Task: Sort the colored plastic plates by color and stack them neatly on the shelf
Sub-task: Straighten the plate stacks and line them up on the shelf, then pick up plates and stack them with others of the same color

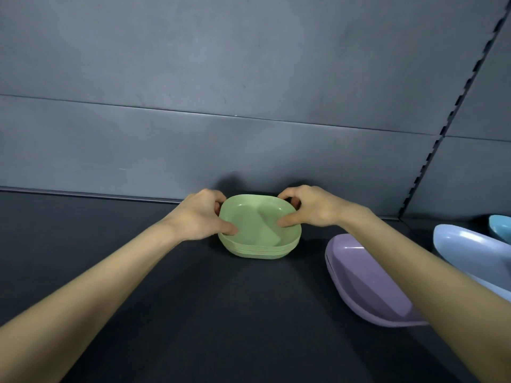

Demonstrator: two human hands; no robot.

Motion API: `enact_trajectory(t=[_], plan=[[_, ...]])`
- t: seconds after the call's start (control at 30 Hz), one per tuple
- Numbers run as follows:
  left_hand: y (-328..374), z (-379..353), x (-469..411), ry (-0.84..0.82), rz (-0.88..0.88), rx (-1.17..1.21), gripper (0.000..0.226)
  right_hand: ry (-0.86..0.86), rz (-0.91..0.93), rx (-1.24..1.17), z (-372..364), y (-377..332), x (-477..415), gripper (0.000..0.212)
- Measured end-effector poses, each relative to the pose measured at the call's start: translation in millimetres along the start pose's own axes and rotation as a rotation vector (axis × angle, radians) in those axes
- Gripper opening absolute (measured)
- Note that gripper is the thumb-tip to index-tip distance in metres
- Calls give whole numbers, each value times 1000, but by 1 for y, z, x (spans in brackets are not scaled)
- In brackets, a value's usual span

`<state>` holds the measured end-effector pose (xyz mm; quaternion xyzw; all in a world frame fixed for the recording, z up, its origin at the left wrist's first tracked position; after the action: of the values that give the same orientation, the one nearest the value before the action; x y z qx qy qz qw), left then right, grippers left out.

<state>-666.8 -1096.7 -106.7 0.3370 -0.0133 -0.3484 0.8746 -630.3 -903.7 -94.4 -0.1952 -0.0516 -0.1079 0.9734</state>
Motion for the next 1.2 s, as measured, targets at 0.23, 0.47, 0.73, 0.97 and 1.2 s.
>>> enact_trajectory(t=[0.23, 0.47, 0.73, 0.97, 1.2], plan=[[60, 28, -5, 77, -304, -195, 49, 182, -7, 59, 45, 2, 35, 56], [158, 37, -22, 85, -576, -339, 52, 458, -64, 112, 123, 39, 102, 49], [269, -10, -4, 130, -739, -354, 50, 616, -181, 145, 171, 123, 212, 45], [339, -99, 37, 133, -710, -312, 52, 574, -259, 205, 170, 217, 306, 46], [411, -153, 38, 82, -752, -317, 51, 565, -277, 173, 187, 288, 353, 43]])
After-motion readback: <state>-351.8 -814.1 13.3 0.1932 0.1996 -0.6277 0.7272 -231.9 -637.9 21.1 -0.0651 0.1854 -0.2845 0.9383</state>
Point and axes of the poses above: each hand's wrist, its own x-axis away from the middle knuckle, its own z-axis out of the back of the hand, y = z × x, the point moved 6 cm from there along -x, towards the middle knuckle, and after that the axes turned 14 degrees about -z, right-handed, at the moved point
